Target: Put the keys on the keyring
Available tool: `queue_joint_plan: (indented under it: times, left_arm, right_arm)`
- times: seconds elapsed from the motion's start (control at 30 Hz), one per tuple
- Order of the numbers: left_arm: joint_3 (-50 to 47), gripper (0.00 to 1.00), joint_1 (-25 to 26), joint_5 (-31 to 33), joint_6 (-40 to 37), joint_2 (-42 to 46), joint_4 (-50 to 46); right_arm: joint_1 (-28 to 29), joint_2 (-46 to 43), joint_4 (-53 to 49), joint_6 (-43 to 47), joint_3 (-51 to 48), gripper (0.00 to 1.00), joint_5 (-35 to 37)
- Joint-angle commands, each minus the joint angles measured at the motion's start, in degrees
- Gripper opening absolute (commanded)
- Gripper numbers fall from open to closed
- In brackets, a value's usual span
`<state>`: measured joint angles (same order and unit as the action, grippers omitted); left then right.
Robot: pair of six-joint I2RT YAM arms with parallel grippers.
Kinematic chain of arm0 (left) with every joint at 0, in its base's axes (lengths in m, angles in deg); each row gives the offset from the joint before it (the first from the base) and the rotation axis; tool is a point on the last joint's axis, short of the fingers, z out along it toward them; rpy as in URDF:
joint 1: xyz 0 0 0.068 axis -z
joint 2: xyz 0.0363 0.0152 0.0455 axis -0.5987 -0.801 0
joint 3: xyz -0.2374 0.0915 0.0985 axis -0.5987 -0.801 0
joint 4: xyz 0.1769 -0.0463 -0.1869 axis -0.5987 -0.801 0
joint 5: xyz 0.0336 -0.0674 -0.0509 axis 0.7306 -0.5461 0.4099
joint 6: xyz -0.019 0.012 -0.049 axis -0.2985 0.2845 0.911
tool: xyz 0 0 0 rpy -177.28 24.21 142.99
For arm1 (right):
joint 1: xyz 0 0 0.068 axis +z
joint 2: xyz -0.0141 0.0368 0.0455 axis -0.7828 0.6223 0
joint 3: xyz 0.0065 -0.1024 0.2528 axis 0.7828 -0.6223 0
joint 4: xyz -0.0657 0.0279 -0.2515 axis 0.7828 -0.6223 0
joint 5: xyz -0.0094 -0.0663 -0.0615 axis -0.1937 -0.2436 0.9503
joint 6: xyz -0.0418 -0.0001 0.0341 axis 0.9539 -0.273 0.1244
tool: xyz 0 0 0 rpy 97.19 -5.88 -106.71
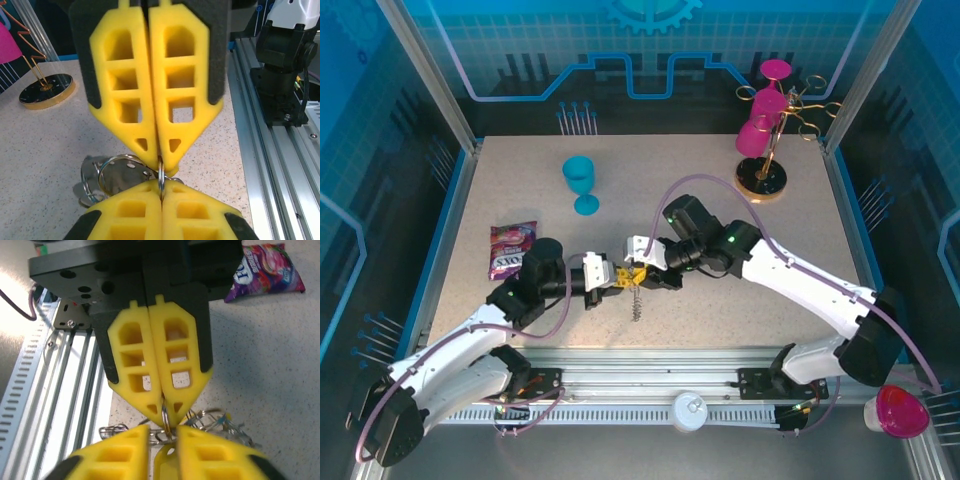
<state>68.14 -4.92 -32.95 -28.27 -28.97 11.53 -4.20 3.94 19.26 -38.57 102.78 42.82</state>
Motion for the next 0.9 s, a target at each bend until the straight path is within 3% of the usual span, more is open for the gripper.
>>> queue_joint_plan:
  times: [0.0,0.17,0.3,0.63,0.87]
  left_arm:
    - [0.5,0.0,0.2,-1.5,-0.2,1.5,2.4]
    - [-0.4,0.0,0.2,-0.9,0.5,2.1,5.1]
    - [-1.2,0.0,0.2,-0.1,1.2,2.6,6.7]
    - [-1.5,0.0,0.2,-0.5,2.8,2.0,8.5]
    - [-1.6,0.0,0.2,-0.5,3.1,2.0,9.1]
  right_arm:
    - [0.0,-6.3,8.1,-3.8,-6.2,0.35,3.5]
    - [0.9,-12.6,22.0,-9.0,-18.1,0.4,9.4]
    - [2.0,-12.4,28.4,-12.4,-22.2,0.44,9.5]
    - [4.3,-9.6,34.7,-14.0,-23.5,0.48,11.7]
    - [4.7,-10.1,35.1,-13.5,-24.3,0.41,14.3]
